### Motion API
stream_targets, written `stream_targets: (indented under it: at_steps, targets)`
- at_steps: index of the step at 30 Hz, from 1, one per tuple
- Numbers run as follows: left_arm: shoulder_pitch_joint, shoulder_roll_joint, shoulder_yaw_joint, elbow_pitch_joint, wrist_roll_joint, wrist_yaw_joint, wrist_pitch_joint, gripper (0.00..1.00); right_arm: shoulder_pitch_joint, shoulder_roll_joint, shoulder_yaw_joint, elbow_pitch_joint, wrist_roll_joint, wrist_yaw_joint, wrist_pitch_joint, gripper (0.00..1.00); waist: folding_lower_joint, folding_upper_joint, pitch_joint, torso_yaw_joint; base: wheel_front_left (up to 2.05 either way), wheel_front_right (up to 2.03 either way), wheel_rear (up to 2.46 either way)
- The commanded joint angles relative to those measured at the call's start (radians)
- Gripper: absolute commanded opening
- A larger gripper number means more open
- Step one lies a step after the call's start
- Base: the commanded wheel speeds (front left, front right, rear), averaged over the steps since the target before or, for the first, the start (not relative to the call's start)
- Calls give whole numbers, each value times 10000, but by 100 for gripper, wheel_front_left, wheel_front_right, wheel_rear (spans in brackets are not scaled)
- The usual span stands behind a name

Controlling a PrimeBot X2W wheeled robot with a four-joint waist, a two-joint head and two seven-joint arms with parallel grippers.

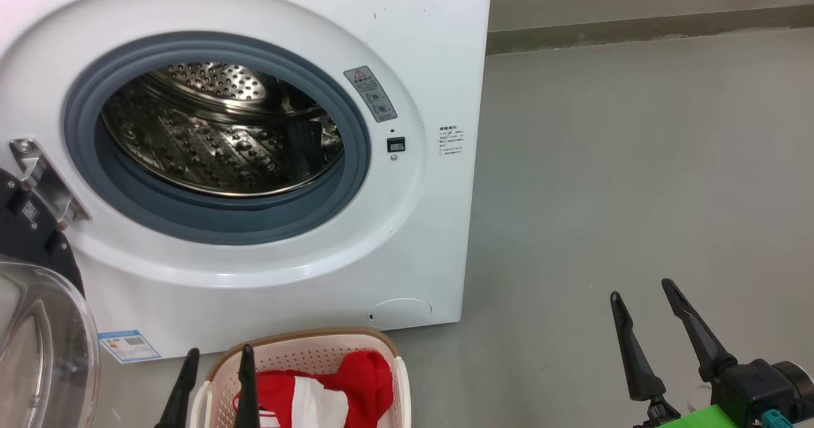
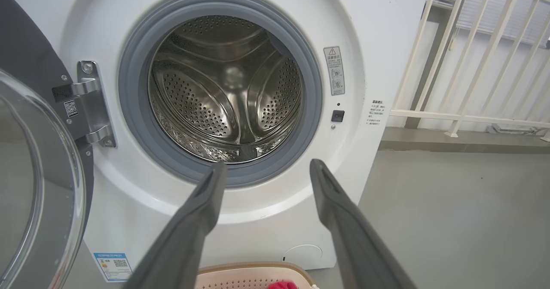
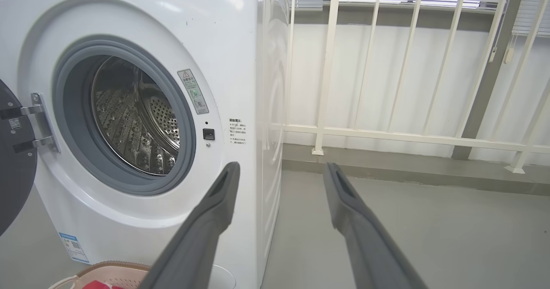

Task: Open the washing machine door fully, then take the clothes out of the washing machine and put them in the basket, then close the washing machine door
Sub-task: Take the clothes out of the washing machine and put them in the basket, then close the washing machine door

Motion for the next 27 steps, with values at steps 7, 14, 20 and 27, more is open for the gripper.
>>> stream_targets:
  at_steps: [7, 14, 20, 27]
  targets:
    - [-174, 183, 231, -315, -14, 133, -110, 100, -136, -108, 122, -315, 72, 63, -63, 100, 0, 0, 24, -8, 0, 0, 0]
    - [-179, 234, 183, -318, -26, 156, -107, 100, -138, -108, 103, -323, 96, 63, -63, 100, 0, 0, 63, 15, 0, 0, 0]
    - [-179, 295, 174, -281, -1, 235, -84, 100, -137, -108, 87, -308, 114, 63, -63, 100, 0, 0, 66, 26, -16, 16, 0]
    - [-213, 359, 115, -285, 0, 263, -67, 100, -152, -108, 66, -319, 132, 63, -63, 100, 0, 0, 117, 52, -99, 99, 0]
